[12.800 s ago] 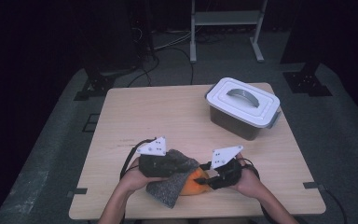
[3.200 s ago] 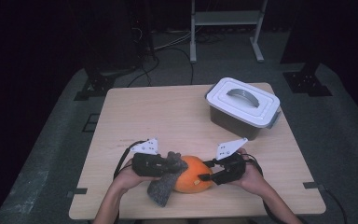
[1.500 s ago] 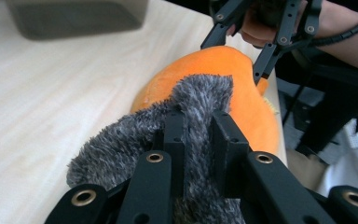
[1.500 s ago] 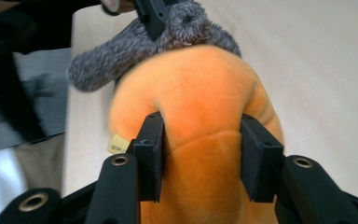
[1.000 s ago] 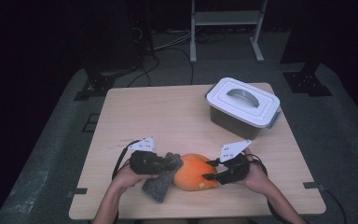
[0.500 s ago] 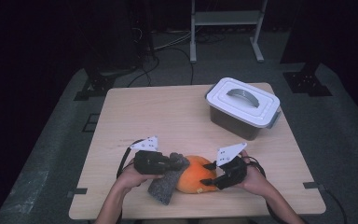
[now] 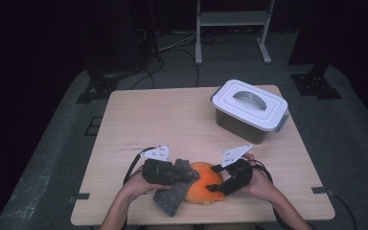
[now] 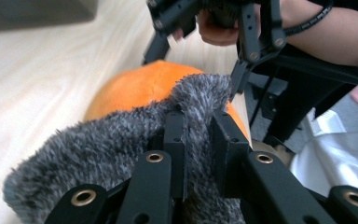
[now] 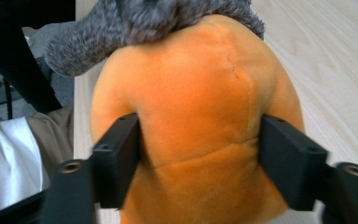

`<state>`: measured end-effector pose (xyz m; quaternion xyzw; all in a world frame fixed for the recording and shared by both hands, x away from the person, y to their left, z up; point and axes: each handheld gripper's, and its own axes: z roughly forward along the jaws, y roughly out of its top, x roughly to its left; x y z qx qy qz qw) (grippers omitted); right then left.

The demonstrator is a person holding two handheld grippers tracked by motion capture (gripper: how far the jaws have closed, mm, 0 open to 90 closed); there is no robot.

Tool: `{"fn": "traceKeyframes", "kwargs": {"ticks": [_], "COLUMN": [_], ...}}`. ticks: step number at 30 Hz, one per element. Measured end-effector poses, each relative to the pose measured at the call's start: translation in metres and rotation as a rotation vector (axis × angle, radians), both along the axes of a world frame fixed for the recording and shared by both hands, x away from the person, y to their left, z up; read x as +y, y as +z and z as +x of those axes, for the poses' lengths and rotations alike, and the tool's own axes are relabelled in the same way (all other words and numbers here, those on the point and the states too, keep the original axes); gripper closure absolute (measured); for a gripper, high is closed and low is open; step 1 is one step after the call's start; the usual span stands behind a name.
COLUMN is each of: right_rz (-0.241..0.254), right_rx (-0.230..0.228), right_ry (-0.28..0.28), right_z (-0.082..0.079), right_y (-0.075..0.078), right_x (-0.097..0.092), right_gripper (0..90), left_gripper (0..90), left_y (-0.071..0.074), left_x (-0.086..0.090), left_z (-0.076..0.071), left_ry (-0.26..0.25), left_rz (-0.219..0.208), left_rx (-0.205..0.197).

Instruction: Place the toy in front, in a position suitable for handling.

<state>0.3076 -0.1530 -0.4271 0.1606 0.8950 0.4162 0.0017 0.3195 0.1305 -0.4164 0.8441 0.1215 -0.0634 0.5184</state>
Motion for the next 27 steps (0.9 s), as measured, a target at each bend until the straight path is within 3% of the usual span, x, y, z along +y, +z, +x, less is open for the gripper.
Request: {"fn": "traceKeyframes", "kwargs": {"ticks": [6,13,17,19,24,27], "right_rz": [-0.01,0.005,-0.007,-0.002,-0.003,-0.01], "right_rx": [-0.035,-0.003,-0.021,-0.034,-0.075,-0.095], "right_ry": [0.013,0.018,0.012,0.012,0.024,0.029], "right_z": [0.0,0.005,0.003,0.002,-0.004,-0.007], "right_y": [0.004,0.003,0.004,0.005,0.007,0.006], "right_x": [-0.004,-0.013,-0.009,-0.008,0.001,0.006], "right_gripper": [46.0,45.7,45.9,46.2,46.3,46.4], "left_gripper": [77.5,77.2,77.5,77.5,77.4,77.4], "left_y": [0.0,-0.017,-0.014,-0.009,0.006,0.009], "left_x": [0.008,0.03,0.028,0.023,0.007,0.003], "left_z": [0.003,0.014,0.014,0.012,0.003,0.0], "left_ry": [0.04,0.116,0.109,0.091,0.033,0.03], "left_rz": [0.046,0.075,0.04,-0.004,-0.042,-0.006], "left_rx": [-0.024,0.043,0.04,0.035,-0.015,-0.039]}}
